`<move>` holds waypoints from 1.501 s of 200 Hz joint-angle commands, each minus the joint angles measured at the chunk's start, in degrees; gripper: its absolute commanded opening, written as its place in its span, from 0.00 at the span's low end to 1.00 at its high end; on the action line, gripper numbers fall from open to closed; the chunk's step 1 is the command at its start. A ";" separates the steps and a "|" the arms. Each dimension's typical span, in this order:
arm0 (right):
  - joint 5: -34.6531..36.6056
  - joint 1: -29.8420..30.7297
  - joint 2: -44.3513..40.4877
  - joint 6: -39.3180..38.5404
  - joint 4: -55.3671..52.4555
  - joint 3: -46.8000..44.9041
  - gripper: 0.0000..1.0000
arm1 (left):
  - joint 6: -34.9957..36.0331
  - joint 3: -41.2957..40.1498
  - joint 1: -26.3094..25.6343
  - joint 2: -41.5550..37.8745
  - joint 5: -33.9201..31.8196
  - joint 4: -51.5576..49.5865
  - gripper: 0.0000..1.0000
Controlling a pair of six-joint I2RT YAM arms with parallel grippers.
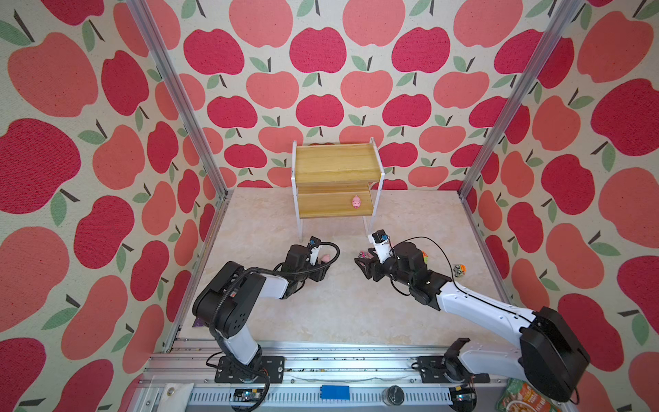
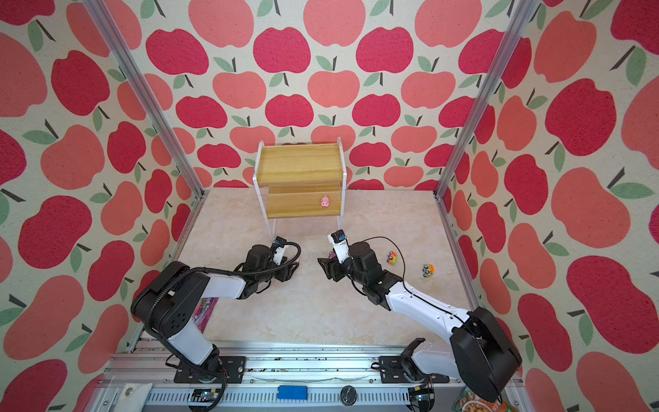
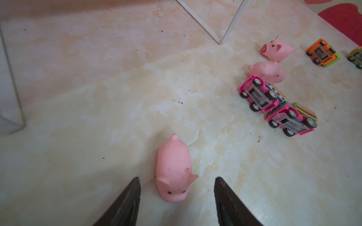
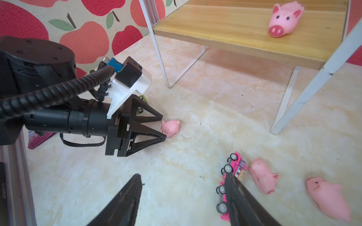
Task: Organize plastic toys on shelves
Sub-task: Pick up the plastic toy from the center of the table.
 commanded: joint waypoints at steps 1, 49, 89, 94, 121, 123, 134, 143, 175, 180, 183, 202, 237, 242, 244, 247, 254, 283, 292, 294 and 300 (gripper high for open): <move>-0.85 -0.92 -1.78 -1.80 -1.42 -0.91 0.70 | 1.60 1.54 -0.18 2.10 1.25 2.70 0.62; -0.08 -1.37 -2.21 -1.95 -1.26 -1.57 0.70 | 1.51 1.50 -0.20 5.03 -0.92 5.29 0.55; 0.57 -1.38 -1.91 -1.96 -1.09 -1.56 0.70 | 0.96 2.09 -0.81 6.31 -1.70 7.09 0.42; 0.69 -1.38 -1.88 -1.96 -1.08 -1.56 0.70 | 1.17 2.41 -1.12 6.33 -1.87 6.80 0.38; 1.81 -1.34 -2.58 -2.21 -1.08 -1.90 0.70 | 1.21 3.70 -2.95 5.72 -4.09 4.26 0.24; 1.87 -1.37 -2.67 -2.26 -1.08 -1.90 0.70 | 1.09 3.70 -3.04 5.55 -4.32 4.15 0.23; 2.49 -1.46 -3.23 -2.46 -1.08 -2.31 0.70 | 0.21 3.37 -3.48 4.08 -5.47 3.77 0.21; 3.14 -1.47 -3.61 -2.65 -1.31 -2.56 0.70 | -0.83 3.18 -3.71 2.37 -6.72 2.89 0.21; 6.20 -2.42 -4.98 -2.80 -2.56 -3.63 0.69 | -2.38 5.72 -6.23 -4.29 -11.20 -5.76 0.21; 6.47 -2.78 -5.31 -2.63 -2.61 -3.95 0.69 | -2.30 6.31 -6.84 -5.13 -11.99 -7.00 0.21; 6.65 -3.12 -5.51 -2.53 -2.65 -4.13 0.69 | -2.17 6.72 -7.27 -5.42 -12.67 -7.68 0.21; 7.09 -5.01 -6.97 -1.80 -2.65 -5.18 0.69 | -1.68 9.57 -9.57 -7.63 -16.06 -12.03 0.21; 7.03 -8.08 -9.77 -1.08 -2.58 -7.11 0.69 | -3.95 15.84 -11.23 -9.41 -20.95 -17.88 0.23; 6.81 -8.41 -10.01 -1.09 -2.49 -7.41 0.69 | -4.28 16.88 -11.23 -9.28 -21.21 -18.84 0.23; 6.74 -8.57 -10.16 -1.08 -2.48 -7.56 0.69 | -4.37 17.28 -11.24 -9.26 -21.37 -19.07 0.23; 6.68 -8.79 -10.34 -1.08 -2.41 -7.81 0.69 | -4.52 17.92 -11.28 -9.28 -21.61 -19.43 0.23; 6.63 -9.12 -10.74 -1.08 -2.23 -8.21 0.69 | -5.01 19.26 -11.39 -9.14 -22.45 -20.42 0.23; 5.42 -10.38 -12.49 -0.95 -0.69 -10.47 0.69 | -6.48 24.68 -11.27 -7.55 -23.34 -22.95 0.24; 4.93 -10.73 -13.16 -0.69 0.24 -11.25 0.69 | -6.89 26.27 -11.32 -6.70 -24.35 -23.83 0.24; 4.89 -10.75 -13.23 -0.65 0.35 -11.42 0.69 | -6.98 26.70 -11.29 -6.46 -24.59 -23.93 0.24; 4.79 -10.92 -13.49 -0.65 0.63 -11.65 0.69 | -7.27 27.91 -11.28 -5.63 -25.55 -24.73 0.24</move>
